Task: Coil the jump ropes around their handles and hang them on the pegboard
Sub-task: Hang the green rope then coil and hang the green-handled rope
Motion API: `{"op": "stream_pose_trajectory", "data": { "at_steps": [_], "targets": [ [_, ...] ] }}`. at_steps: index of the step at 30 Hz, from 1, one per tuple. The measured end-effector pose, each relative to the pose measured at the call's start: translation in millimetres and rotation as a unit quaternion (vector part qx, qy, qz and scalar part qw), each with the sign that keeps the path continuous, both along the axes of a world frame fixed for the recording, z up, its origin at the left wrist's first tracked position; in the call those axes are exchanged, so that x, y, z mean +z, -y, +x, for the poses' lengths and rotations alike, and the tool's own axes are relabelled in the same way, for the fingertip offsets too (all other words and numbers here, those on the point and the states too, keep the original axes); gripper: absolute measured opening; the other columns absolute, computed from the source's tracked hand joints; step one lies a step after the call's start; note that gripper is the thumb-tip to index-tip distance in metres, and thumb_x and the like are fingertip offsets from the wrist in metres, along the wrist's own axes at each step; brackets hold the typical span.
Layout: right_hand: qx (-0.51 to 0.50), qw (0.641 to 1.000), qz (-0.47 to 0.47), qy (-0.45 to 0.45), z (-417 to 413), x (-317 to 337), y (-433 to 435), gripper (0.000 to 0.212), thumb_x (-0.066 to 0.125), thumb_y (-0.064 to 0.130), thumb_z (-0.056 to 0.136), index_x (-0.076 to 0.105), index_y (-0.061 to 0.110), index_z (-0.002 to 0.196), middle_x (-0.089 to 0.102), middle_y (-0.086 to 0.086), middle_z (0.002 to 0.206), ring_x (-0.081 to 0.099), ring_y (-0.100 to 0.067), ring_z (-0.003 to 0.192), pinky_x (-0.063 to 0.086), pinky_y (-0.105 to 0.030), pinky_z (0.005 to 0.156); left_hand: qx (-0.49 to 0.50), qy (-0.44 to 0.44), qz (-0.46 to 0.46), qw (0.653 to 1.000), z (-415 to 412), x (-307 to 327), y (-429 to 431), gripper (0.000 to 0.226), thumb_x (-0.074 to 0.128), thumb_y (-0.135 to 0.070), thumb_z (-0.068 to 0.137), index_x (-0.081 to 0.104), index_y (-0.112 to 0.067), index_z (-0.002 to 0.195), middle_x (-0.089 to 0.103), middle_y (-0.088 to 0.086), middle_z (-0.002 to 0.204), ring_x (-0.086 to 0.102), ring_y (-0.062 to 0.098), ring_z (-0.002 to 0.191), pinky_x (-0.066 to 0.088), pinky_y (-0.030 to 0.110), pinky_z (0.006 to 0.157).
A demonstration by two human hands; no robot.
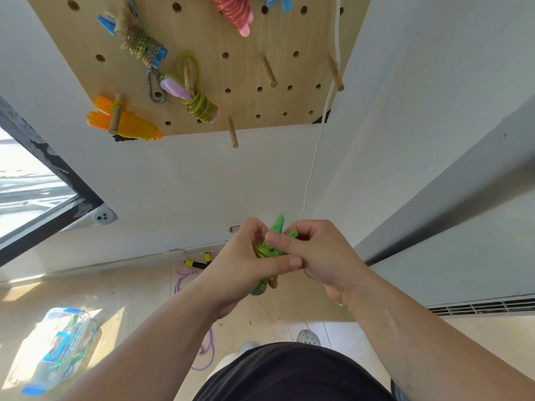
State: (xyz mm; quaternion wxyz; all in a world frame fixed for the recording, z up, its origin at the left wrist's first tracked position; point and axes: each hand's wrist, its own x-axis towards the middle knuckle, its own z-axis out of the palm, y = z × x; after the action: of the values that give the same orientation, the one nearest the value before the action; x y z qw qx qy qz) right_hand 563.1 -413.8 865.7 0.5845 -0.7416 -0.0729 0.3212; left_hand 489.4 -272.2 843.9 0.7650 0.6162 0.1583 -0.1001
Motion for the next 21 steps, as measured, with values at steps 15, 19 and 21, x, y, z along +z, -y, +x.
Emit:
{"op": "stream_pose_trajectory", "data": {
  "at_steps": [15, 19, 21],
  "targets": [
    [0.020, 0.999, 0.021, 0.040, 17, -9, 0, 0.019, 0.062, 0.019, 0.099, 0.075, 0.030, 0.109, 0.069, -0.008, 0.106, 0.062, -0.007, 0.087, 0.052, -0.021, 0.074, 0.206, 0.009, -0.186, 0.961, 21, 7, -4, 0.020, 0.064, -0.012, 0.076, 0.054, -0.008, 0.093, 0.056, 0.014, 0.081, 0.052, 0.022, 0.053, 0.031, 0.025, 0.040],
    [0.008, 0.999, 0.033, 0.033, 32, -11, 6, 0.012, 0.069, 0.016, 0.095, 0.077, 0.018, 0.103, 0.070, 0.001, 0.078, 0.061, -0.005, 0.073, 0.051, -0.021, 0.065, 0.178, 0.016, -0.216, 0.960, 39, 8, 6, 0.021, 0.058, -0.015, 0.070, 0.052, -0.008, 0.088, 0.055, 0.012, 0.075, 0.050, 0.022, 0.050, 0.031, 0.023, 0.037],
    [-0.012, 0.998, 0.037, 0.044, 44, -15, 10, 0.006, 0.071, 0.013, 0.093, 0.077, 0.015, 0.092, 0.067, 0.002, 0.070, 0.059, -0.007, 0.067, 0.049, -0.023, 0.062, 0.175, 0.006, -0.231, 0.957, 49, 6, 13, 0.020, 0.052, -0.015, 0.071, 0.052, -0.008, 0.090, 0.056, 0.012, 0.075, 0.050, 0.022, 0.050, 0.031, 0.023, 0.037]
  ]
}}
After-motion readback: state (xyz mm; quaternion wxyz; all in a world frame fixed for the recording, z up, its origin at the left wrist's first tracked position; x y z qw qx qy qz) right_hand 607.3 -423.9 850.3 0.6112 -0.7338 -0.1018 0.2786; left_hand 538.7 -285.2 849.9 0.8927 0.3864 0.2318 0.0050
